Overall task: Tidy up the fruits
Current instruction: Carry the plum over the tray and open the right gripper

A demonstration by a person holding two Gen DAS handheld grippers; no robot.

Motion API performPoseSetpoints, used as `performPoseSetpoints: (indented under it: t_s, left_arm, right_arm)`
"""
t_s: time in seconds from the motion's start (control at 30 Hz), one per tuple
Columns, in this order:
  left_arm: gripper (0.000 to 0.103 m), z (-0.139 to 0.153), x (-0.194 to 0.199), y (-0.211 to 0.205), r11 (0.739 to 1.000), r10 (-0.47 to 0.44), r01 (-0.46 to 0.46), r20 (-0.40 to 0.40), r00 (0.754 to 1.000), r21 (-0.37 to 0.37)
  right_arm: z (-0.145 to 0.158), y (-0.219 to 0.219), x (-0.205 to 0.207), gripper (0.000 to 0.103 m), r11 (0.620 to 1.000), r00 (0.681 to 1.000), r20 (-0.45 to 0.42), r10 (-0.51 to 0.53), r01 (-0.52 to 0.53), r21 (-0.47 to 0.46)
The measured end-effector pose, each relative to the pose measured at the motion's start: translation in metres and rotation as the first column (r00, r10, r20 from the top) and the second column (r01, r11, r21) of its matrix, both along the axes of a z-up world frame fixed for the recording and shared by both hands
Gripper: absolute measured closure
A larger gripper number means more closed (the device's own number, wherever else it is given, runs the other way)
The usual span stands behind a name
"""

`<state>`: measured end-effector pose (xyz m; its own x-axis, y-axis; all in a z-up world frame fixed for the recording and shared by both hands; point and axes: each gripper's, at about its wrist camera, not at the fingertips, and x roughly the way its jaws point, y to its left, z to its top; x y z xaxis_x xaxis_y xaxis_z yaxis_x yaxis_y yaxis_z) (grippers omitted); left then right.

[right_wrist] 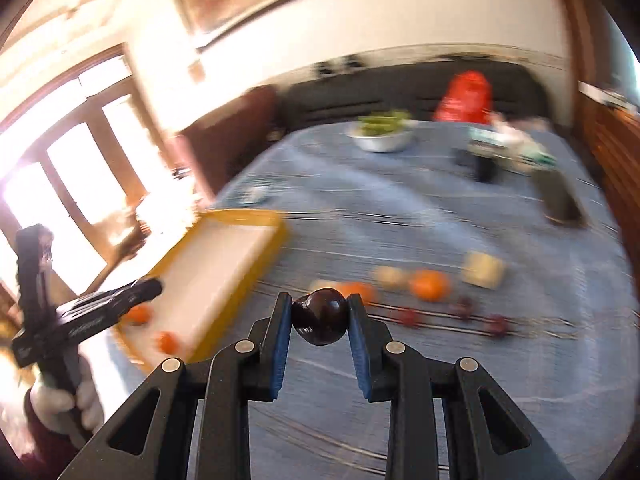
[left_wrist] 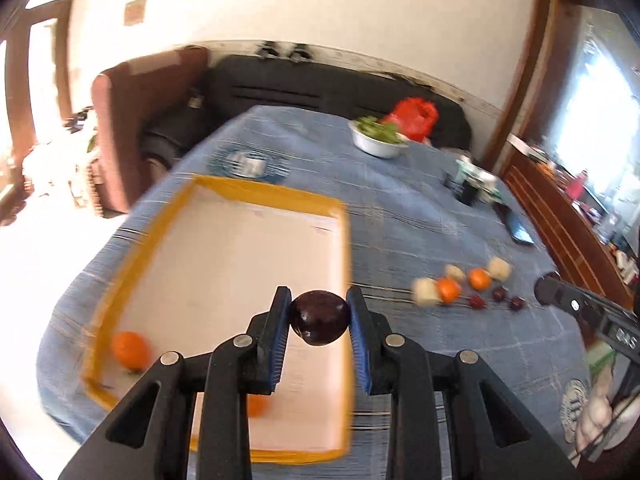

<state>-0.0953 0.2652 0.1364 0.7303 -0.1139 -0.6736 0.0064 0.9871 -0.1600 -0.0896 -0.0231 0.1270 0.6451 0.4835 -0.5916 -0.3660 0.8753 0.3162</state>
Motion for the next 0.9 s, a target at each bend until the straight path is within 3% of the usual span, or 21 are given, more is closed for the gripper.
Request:
performPoseSetpoints:
  t_s: [0.17, 0.37, 0.5, 0.7, 0.83, 0.9]
  left_arm:
    - [0.075, -0.014, 0.009, 0.063, 0.992, 0.122, -0.121, -0.053, 0.991, 0.019]
    - [0.075, -0.066, 0.038, 0.096, 0.987, 0.156, -0.161, -0.169, 0.973, -0.015]
    - [0.075, -0.09, 0.051, 0.108, 0.985, 0.155, -0.169, -0.219, 0.963, -0.046]
    - [0.073, -0.095, 0.058, 0.108, 0.982, 0.135, -0.161, -0.231, 0.963, -0.098]
    - [0.051, -0.09, 0.052, 0.108, 0.977, 0.123, -0.156, -0.215, 0.969, -0.144]
    - [0.042, -0.084, 0.045, 0.109, 0.973, 0.124, -0.158, -0.199, 0.972, -0.167]
  right_arm:
    - [-0.009, 0.098, 0.009, 0.072, 0.982, 0.981, -0.04, 0.189, -0.189, 0.01]
    - [-0.065, 0.201, 0.017, 0.072, 0.944, 0.944, -0.136, 0.301, -0.315, -0.099]
    - [-0.083, 0.221, 0.024, 0.072, 0.933, 0.943, -0.149, 0.298, -0.321, -0.161]
    - [-0.098, 0.231, 0.038, 0.072, 0.93, 0.937, -0.193, 0.292, -0.325, -0.171]
    - [-0.101, 0.234, 0.04, 0.07, 0.933, 0.938, -0.196, 0.288, -0.321, -0.166]
    - [-0.1, 0.232, 0.041, 0.062, 0.936, 0.937, -0.201, 0.287, -0.319, -0.148]
